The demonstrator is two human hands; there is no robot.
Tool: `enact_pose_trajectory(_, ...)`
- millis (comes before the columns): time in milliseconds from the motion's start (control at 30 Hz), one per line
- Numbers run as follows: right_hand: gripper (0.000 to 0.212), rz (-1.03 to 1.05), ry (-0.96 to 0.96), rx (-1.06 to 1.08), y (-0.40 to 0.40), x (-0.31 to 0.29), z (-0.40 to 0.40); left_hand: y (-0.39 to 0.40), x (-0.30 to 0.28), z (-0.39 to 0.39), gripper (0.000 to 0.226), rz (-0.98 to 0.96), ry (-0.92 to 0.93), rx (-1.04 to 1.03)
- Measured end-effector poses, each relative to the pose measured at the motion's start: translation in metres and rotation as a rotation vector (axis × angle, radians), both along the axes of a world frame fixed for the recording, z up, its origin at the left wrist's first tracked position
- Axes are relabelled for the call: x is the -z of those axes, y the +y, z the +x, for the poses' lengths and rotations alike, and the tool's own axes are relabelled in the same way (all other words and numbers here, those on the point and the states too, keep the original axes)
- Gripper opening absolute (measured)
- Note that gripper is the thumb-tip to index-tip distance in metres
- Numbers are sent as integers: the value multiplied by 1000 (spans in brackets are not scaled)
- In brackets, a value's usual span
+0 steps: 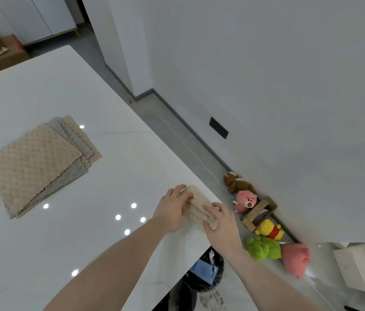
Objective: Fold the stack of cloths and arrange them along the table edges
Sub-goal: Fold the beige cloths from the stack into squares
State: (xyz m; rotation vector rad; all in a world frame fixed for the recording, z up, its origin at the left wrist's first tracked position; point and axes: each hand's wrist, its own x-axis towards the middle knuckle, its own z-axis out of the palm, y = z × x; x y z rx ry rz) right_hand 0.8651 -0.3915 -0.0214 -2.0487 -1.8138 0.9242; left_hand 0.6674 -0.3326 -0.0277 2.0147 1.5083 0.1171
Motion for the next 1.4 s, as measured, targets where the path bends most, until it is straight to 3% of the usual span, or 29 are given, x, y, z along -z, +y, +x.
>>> enact_pose_trajectory(133,35,17,29,36,8,10,1,-1,8,2,45,-52,-97,-92)
enact_pose_trajectory(233,26,7,271,273,16,-2,-1,1,2,7,37,17,-225,-240)
enact_pose_trajectory(300,25,-56,416,392,20,-8,-3,-1,-4,9,46,59,-290,-340)
enact_pose_trajectory(400,16,-150,419,448,26,-9,2,-9,-5,7,57,75,-213,-299)
enact_pose_trajectory(500,33,-204,294,500,28,-5,9,-21,2,9,61,-13,-52,-137)
enact_pose_trajectory(633,49,-47,110,344,17,10,20,-31,13,12,70,-134,88,-25)
enact_pose_trajectory(800,49,56,4,154,13,18,19,-30,14,15,71,-124,-23,-199)
enact_pose_trajectory(933,52,80,-123,-131,18,28,14,-19,16,13,70,-170,-50,-256)
enact_pose_trajectory(1033,46,33,-131,-225,18,42,13,-9,20,11,51,-313,-196,-483)
enact_pose_trajectory(1133,45,71,-125,-214,19,41,13,-12,19,8,17,-361,-172,-528)
enact_pose_trajectory(1300,54,59,-143,-282,21,38,14,-25,9,5,45,-393,-216,-596)
enact_pose_trajectory(1400,53,3,-142,-254,24,43,14,-28,1,4,51,-315,-157,-588)
